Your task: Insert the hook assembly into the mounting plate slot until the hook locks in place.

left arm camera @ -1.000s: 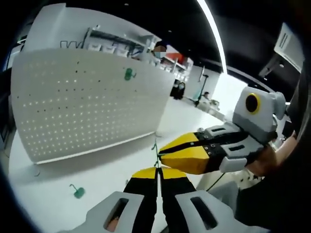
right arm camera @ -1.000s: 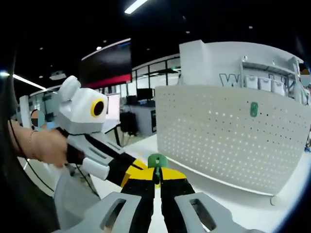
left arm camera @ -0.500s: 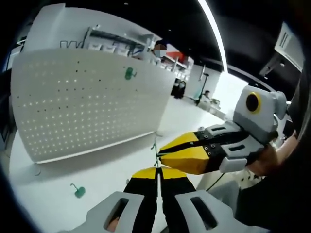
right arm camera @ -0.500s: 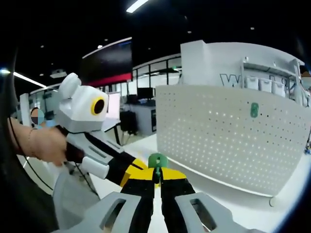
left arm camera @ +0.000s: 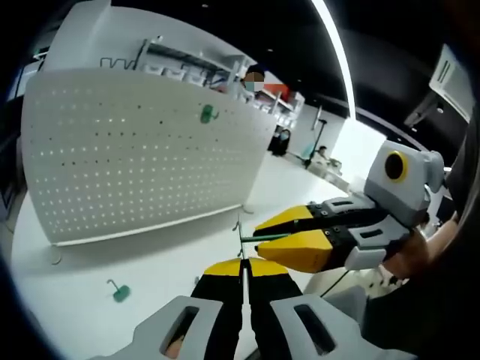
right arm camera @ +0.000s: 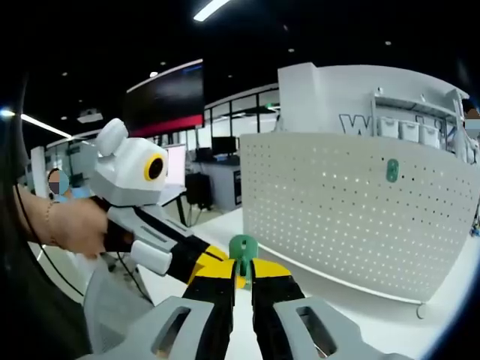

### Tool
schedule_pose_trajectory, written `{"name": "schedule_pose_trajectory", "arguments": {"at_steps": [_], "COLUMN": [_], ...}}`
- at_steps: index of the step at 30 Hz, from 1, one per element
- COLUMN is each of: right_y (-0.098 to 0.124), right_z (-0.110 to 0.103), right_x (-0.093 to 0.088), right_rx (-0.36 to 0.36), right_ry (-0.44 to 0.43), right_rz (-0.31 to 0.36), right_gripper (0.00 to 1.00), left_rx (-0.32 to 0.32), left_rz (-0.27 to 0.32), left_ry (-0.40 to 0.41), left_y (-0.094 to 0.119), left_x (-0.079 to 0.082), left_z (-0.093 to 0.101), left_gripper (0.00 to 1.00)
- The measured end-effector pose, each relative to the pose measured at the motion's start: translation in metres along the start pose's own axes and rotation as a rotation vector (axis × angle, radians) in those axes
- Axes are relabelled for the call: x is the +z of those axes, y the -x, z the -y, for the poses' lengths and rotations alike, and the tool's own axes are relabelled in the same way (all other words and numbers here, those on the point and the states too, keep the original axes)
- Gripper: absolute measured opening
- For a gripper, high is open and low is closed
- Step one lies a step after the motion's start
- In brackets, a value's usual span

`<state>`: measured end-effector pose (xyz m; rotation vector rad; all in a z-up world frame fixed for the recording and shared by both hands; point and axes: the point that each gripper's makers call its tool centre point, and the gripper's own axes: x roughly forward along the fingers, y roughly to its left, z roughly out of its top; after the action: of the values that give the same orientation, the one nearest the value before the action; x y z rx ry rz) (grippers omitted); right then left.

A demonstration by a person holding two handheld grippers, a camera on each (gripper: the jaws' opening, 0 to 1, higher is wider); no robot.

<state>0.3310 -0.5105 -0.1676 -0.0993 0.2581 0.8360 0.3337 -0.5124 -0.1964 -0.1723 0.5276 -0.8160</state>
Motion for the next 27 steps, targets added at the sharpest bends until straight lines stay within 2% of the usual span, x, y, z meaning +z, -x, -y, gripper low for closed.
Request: {"name": "schedule_pose_trajectory", "arguments": {"at_steps": [6, 10, 21, 23, 27], "right_y": [0.008, 0.007, 0.000, 0.001, 0.002], "right_z": [0.000, 0.001, -0.001, 0.001, 0.003], "right_x": [0.007, 0.007, 0.010, 0.010, 0.009], "right_rx": [-0.008, -0.010, -0.009, -0.016, -0.021], "right_ry": [-0.011, -0.018, -0.010, -0.004, -0.006], "right_rz": [0.035, 0.040, 0.045, 0.047, 0.043], "right_gripper": [0.05, 0.05, 0.06, 0.05, 0.05], "left_rx": [0.032, 0.039, 0.001, -0.025, -0.024], "left_rz": [0.004, 0.013, 0.007, 0.018, 0.011], "left_ry": [0.020, 0.037, 0.023, 0.019, 0.023], "left_y": [0.005, 0.007, -0.001, -0.002, -0.003], "left_x": [0.001, 0.002, 0.001, 0.003, 0.002], "left_z": [-0.012, -0.014, 0.006, 0.011, 0.012], "left_gripper": [0.01, 0.01, 0.01, 0.01, 0.01]}}
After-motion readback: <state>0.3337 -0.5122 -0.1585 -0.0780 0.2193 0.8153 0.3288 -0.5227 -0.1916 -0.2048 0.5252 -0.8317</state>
